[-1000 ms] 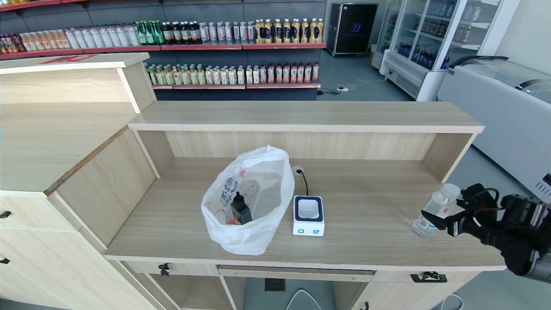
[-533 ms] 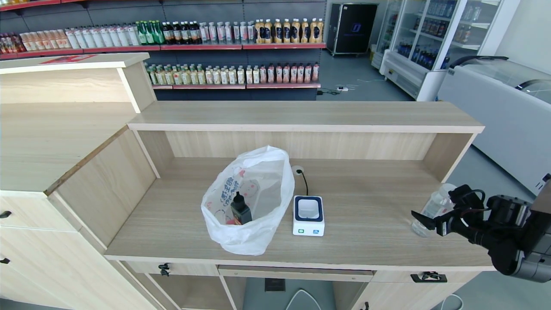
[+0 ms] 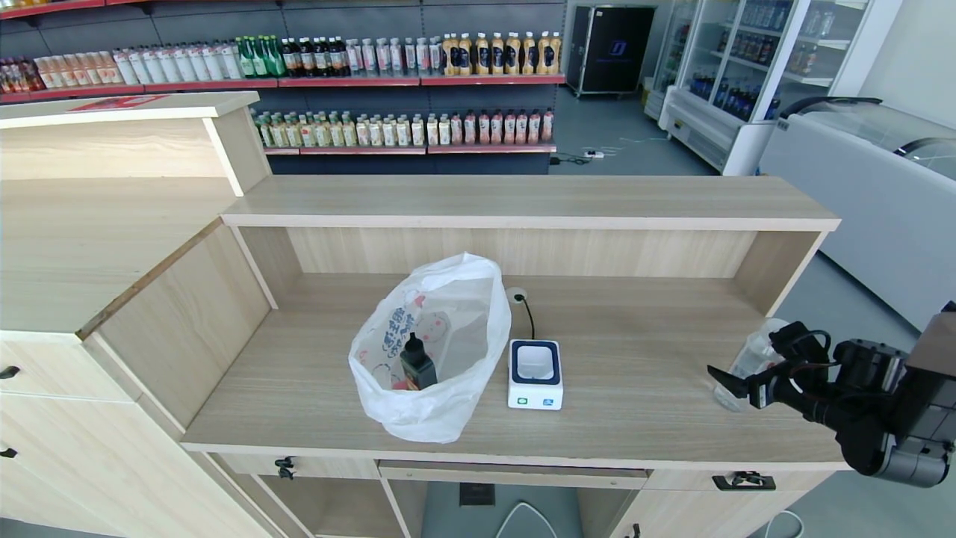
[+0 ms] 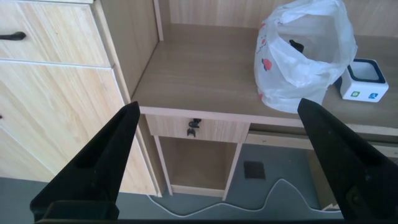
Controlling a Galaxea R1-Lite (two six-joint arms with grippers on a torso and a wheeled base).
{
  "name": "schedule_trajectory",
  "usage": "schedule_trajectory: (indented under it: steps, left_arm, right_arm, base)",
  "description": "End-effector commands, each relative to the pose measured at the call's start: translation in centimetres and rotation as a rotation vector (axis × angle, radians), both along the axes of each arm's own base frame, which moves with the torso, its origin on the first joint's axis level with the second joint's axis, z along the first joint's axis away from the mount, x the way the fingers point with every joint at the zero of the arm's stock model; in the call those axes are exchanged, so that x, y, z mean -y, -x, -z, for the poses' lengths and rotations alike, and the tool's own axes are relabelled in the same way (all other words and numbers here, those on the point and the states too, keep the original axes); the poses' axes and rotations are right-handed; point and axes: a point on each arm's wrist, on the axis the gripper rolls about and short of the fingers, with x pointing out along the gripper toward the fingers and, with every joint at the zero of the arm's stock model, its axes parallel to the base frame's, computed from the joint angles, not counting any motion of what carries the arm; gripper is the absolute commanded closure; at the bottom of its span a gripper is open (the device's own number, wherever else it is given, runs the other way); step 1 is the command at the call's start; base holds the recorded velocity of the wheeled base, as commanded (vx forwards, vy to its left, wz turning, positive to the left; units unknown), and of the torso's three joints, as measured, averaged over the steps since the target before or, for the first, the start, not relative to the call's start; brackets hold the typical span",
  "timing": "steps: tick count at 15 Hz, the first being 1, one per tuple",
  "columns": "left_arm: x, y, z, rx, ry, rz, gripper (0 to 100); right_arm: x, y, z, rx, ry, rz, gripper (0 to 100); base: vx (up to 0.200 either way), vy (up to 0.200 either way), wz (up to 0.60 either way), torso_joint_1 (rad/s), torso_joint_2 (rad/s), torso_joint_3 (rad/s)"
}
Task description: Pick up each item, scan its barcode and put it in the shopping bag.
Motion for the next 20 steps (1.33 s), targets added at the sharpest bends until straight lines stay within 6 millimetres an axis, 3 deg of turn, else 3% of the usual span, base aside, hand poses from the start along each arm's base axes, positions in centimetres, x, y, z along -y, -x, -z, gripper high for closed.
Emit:
schedule_trajectory:
  steps: [1, 9, 12, 14, 16, 20]
  left_arm:
    - [0.0, 0.0, 0.0, 0.001, 0.0, -0.001, 0]
    - [0.0, 0.0, 0.0, 0.001, 0.0, -0.001, 0]
    - [0.0, 0.0, 0.0, 0.001, 0.0, -0.001, 0]
    - [0.0, 0.0, 0.0, -0.001, 0.0, -0.001, 0]
    - [0.0, 0.0, 0.0, 0.001, 0.0, -0.001, 0]
    - [0.0, 0.0, 0.0, 0.001, 0.0, -0.001, 0]
  right_arm:
    - [0.0, -0.2, 0.1, 0.003, 0.001, -0.001, 100]
    - [0.2, -0.4, 0.0, 0.011, -0.004, 0.006, 100]
    - [0.3, -0.4, -0.9, 0.031, -0.002, 0.01, 100]
    - [0.2, -0.1, -3.2, 0.054, -0.072, 0.026, 100]
    - [-0.6, 1.6, -8.1, 0.076, -0.229, 0.048, 100]
    - [-4.3, 7.6, -18.1, 0.072, -0.46, 0.004, 100]
  base:
    - [0.0, 0.0, 0.0, 0.0, 0.0, 0.0]
    - [0.0, 0.0, 0.0, 0.0, 0.0, 0.0]
    - [0.0, 0.0, 0.0, 0.0, 0.0, 0.0]
    - [0.0, 0.0, 0.0, 0.0, 0.0, 0.0]
    - [0.0, 0.0, 0.0, 0.0, 0.0, 0.0]
    - [0.0, 0.0, 0.0, 0.0, 0.0, 0.0]
